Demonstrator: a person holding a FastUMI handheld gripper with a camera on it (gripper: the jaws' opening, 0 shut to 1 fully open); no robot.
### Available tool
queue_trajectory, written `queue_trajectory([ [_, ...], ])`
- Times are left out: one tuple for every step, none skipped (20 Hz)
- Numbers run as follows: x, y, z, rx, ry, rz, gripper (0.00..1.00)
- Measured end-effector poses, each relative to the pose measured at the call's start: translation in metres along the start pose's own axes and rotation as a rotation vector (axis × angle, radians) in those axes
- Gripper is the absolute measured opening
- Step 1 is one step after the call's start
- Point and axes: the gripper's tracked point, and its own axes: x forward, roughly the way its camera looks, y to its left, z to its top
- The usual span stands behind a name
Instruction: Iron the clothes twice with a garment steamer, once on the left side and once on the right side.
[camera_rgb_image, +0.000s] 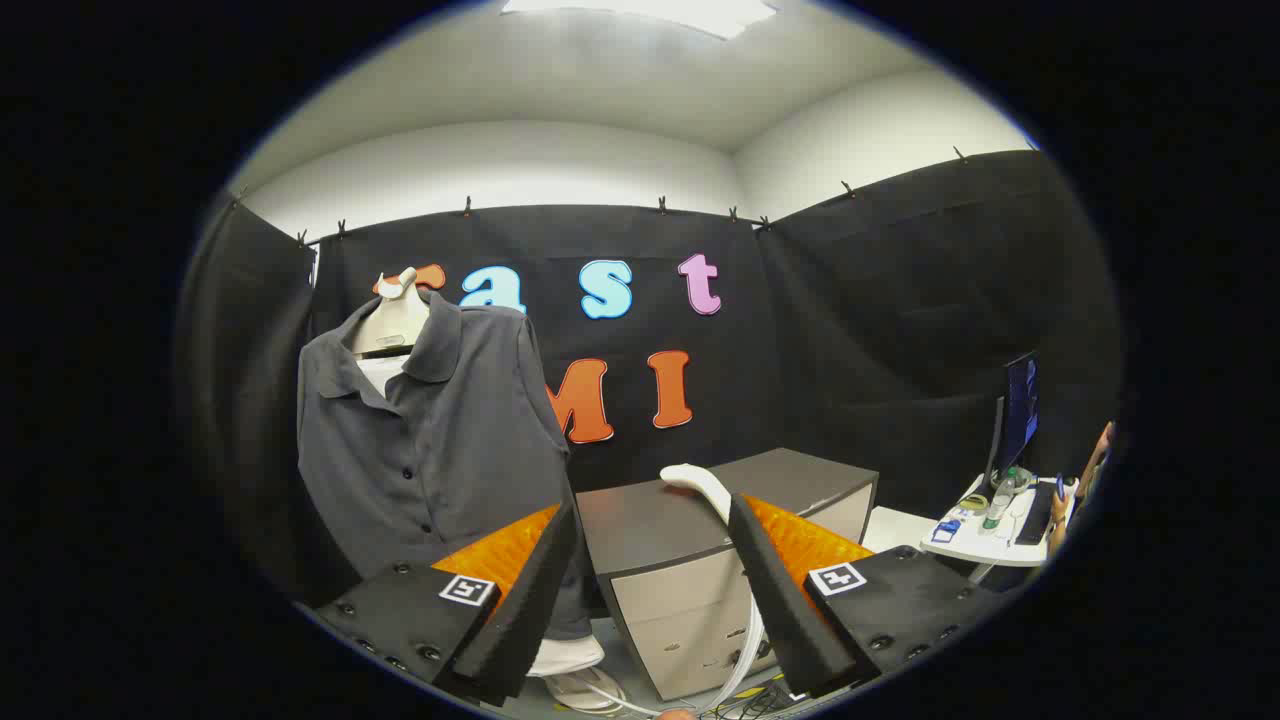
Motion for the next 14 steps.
queue_trajectory([
  [-0.001, 0.002, 0.001, -0.005, -0.002, -0.002, 0.98],
  [-0.001, 0.003, 0.002, -0.010, -0.003, -0.002, 0.98],
  [-0.002, 0.004, 0.001, -0.013, -0.002, -0.004, 0.98],
  [-0.003, 0.004, -0.001, -0.017, 0.002, -0.006, 0.98],
  [-0.003, 0.004, -0.002, -0.021, 0.005, -0.009, 0.98],
  [-0.003, 0.003, -0.003, -0.025, 0.008, -0.012, 0.98],
  [-0.004, 0.002, -0.004, -0.028, 0.010, -0.014, 0.98],
  [-0.005, 0.000, -0.006, -0.030, 0.015, -0.018, 0.98],
  [-0.005, -0.001, -0.007, -0.032, 0.018, -0.021, 0.98],
  [-0.005, -0.002, -0.008, -0.034, 0.021, -0.022, 0.98],
  [-0.004, -0.003, -0.009, -0.034, 0.023, -0.024, 0.98],
  [-0.005, -0.004, -0.009, -0.033, 0.023, -0.026, 0.98],
  [-0.004, -0.004, -0.008, -0.033, 0.023, -0.027, 0.98],
  [-0.003, -0.005, -0.007, -0.032, 0.021, -0.027, 0.98],
])
